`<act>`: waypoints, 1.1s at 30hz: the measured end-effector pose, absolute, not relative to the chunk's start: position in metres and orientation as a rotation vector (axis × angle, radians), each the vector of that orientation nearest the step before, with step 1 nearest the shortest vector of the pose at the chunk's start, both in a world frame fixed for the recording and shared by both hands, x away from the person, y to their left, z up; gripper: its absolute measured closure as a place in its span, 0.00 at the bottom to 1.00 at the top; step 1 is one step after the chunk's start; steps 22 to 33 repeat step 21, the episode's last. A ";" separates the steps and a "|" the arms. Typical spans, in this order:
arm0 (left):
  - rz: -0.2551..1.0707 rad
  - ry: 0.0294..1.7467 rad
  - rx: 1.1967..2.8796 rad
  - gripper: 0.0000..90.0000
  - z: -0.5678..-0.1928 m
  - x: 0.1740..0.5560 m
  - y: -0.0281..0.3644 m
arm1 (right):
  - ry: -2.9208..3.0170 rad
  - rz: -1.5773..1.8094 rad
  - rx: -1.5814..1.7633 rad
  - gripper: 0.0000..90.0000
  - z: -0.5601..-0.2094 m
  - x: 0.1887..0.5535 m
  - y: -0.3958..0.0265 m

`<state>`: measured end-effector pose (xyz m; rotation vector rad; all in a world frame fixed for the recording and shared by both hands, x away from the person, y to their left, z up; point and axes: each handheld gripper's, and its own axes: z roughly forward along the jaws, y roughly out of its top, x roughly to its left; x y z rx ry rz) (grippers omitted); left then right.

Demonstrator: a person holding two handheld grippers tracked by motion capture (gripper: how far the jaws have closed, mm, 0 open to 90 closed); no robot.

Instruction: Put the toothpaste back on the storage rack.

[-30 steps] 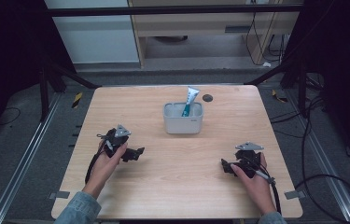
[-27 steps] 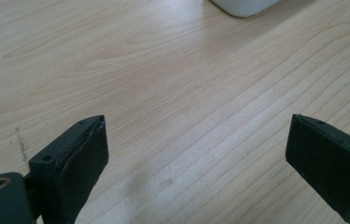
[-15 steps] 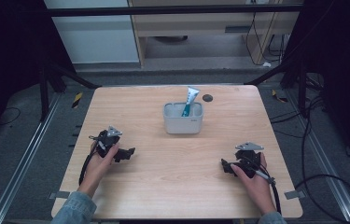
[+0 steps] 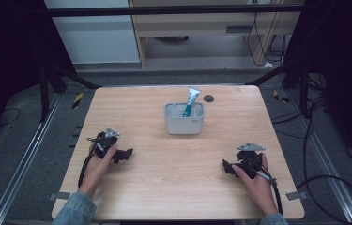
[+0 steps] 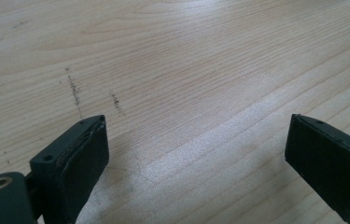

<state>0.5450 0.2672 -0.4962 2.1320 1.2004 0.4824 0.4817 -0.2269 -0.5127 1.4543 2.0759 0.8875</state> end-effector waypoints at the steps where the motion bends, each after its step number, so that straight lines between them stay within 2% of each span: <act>1: 0.483 1.201 2.128 0.06 -0.497 0.546 0.268 | 2.076 0.888 1.454 0.00 -0.513 0.482 -0.227; 12: 0.520 1.185 2.105 0.05 -0.505 0.552 0.269 | 2.076 0.888 1.454 0.00 -0.513 0.482 -0.227; 21: 0.538 1.213 2.085 0.00 -0.508 0.552 0.269 | 2.076 0.888 1.454 0.00 -0.513 0.482 -0.227; 33: 0.538 1.213 2.085 0.00 -0.508 0.552 0.269 | 2.076 0.888 1.454 0.00 -0.513 0.482 -0.227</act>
